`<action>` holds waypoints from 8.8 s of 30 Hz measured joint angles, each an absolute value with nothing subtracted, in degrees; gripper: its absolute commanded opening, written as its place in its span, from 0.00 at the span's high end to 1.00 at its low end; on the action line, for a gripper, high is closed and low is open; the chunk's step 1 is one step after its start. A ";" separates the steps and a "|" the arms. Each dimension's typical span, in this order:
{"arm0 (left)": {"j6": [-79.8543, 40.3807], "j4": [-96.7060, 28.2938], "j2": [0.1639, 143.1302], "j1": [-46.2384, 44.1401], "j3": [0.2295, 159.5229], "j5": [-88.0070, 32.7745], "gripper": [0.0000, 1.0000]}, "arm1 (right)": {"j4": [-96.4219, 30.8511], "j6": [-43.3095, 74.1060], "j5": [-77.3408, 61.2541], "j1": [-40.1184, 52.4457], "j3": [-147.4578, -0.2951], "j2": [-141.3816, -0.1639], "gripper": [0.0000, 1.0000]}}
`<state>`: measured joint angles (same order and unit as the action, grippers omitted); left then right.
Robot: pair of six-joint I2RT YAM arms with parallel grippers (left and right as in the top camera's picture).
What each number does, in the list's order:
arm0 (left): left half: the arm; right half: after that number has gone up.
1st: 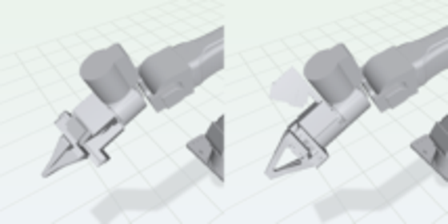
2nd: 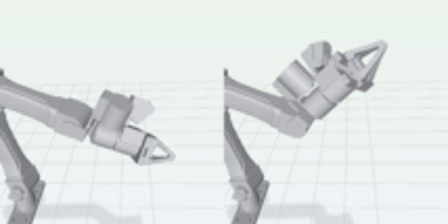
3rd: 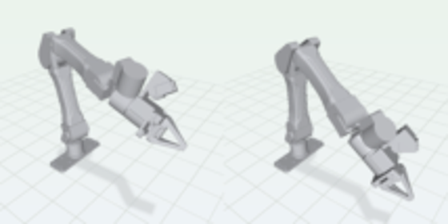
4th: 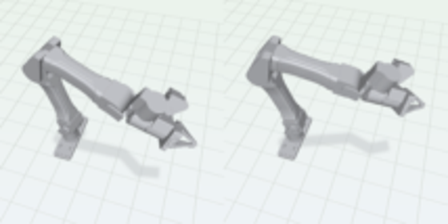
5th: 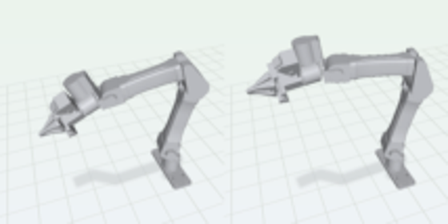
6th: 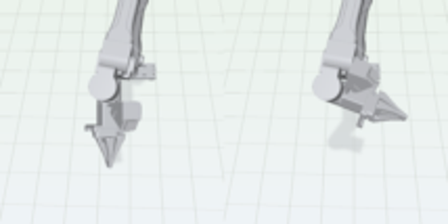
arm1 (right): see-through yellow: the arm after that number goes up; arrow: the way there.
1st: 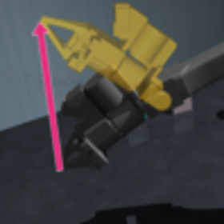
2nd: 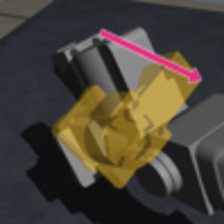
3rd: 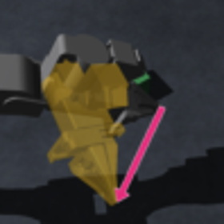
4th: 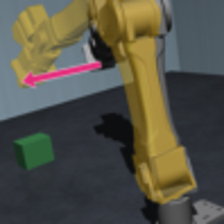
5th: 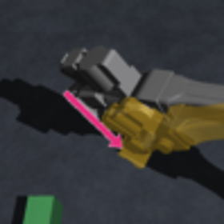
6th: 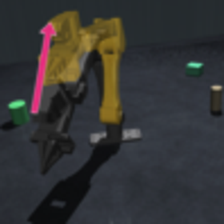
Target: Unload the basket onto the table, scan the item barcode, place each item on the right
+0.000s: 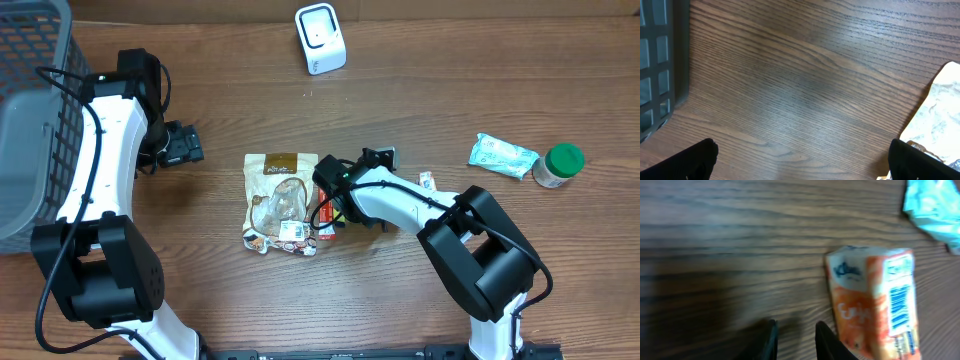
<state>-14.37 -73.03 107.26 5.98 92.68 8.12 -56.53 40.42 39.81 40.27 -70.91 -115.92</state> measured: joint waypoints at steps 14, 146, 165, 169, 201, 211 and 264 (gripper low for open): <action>-14.37 -73.01 107.26 5.98 92.68 8.12 0.00 | -63.92 32.29 31.00 33.50 -83.26 -106.54 0.15; -14.37 -73.03 107.26 5.98 92.68 8.12 0.01 | -41.36 19.27 -13.10 13.74 -70.91 -104.03 0.96; -14.37 -73.03 107.26 5.98 92.68 8.12 0.00 | -40.21 8.71 -4.47 16.56 -110.13 -104.51 0.96; -14.37 -73.01 107.26 5.98 92.68 8.12 0.00 | -33.01 7.44 -1.45 18.13 -110.15 -106.72 0.96; -14.37 -73.01 107.26 5.98 92.68 8.12 0.00 | -1.67 -32.10 32.36 29.63 -110.13 -132.70 0.96; -14.37 -73.01 107.26 5.98 92.68 8.12 0.00 | 5.10 -41.58 32.62 29.63 -110.13 -132.73 0.96; -14.37 -73.01 107.26 5.98 92.68 8.12 0.00 | 23.18 -47.46 42.09 30.79 -110.15 -144.31 0.96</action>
